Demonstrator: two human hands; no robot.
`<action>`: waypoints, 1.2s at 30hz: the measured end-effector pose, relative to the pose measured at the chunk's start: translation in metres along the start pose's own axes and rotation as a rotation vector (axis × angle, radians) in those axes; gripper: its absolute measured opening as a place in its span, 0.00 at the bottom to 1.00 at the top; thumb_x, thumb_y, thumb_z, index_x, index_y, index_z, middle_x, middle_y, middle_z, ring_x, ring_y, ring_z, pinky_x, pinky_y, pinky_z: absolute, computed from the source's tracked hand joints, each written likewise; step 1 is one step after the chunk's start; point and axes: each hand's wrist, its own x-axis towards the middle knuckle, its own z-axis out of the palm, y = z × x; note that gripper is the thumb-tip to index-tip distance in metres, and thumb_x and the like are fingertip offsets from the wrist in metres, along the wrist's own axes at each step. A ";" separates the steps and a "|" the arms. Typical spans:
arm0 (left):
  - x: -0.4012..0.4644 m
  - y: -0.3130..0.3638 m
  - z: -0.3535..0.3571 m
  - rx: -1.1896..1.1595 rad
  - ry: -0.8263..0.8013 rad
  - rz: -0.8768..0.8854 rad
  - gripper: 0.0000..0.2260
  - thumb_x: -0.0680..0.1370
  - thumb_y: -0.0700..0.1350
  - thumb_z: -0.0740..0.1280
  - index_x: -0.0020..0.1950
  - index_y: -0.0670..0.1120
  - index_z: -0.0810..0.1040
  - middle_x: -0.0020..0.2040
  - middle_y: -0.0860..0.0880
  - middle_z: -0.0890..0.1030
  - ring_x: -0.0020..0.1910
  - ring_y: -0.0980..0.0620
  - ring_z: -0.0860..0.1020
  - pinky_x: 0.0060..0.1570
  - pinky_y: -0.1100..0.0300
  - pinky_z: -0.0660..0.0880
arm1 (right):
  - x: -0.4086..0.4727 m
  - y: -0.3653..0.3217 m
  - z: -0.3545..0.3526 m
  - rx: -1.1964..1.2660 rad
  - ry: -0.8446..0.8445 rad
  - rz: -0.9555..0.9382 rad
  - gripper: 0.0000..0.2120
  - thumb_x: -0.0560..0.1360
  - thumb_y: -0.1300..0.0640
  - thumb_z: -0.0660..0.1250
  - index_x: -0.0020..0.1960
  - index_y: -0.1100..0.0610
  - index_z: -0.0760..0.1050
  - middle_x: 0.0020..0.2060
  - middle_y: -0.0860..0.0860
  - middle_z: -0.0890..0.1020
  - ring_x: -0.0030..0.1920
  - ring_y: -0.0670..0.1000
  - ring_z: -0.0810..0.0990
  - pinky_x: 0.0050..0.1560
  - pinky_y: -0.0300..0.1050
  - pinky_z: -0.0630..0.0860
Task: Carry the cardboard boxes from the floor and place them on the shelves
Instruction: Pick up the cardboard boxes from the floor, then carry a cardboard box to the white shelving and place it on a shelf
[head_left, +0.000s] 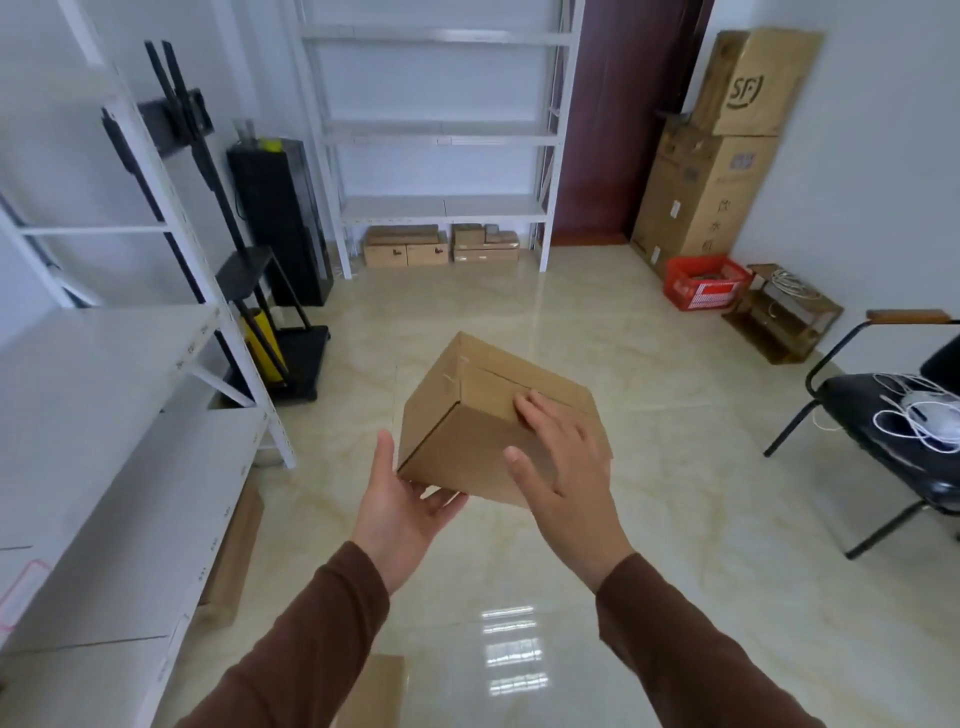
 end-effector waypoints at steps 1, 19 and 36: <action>-0.001 0.003 0.008 -0.017 -0.025 -0.002 0.35 0.78 0.70 0.60 0.75 0.47 0.74 0.71 0.40 0.79 0.69 0.38 0.78 0.72 0.43 0.71 | 0.003 -0.009 -0.008 -0.065 0.011 -0.042 0.32 0.79 0.35 0.54 0.80 0.43 0.65 0.80 0.41 0.66 0.81 0.47 0.59 0.76 0.46 0.51; 0.132 0.084 0.076 0.283 -0.092 0.476 0.20 0.76 0.53 0.72 0.67 0.57 0.75 0.67 0.51 0.81 0.71 0.49 0.76 0.73 0.51 0.69 | 0.165 0.021 0.005 0.502 0.089 0.167 0.25 0.82 0.35 0.56 0.77 0.39 0.67 0.69 0.37 0.72 0.71 0.35 0.70 0.73 0.39 0.67; 0.325 0.129 0.161 0.515 -0.108 0.392 0.28 0.71 0.66 0.72 0.68 0.58 0.74 0.73 0.54 0.71 0.73 0.55 0.71 0.71 0.52 0.70 | 0.392 0.141 -0.004 1.092 0.107 0.731 0.31 0.70 0.32 0.65 0.66 0.49 0.83 0.64 0.55 0.85 0.69 0.58 0.80 0.67 0.64 0.77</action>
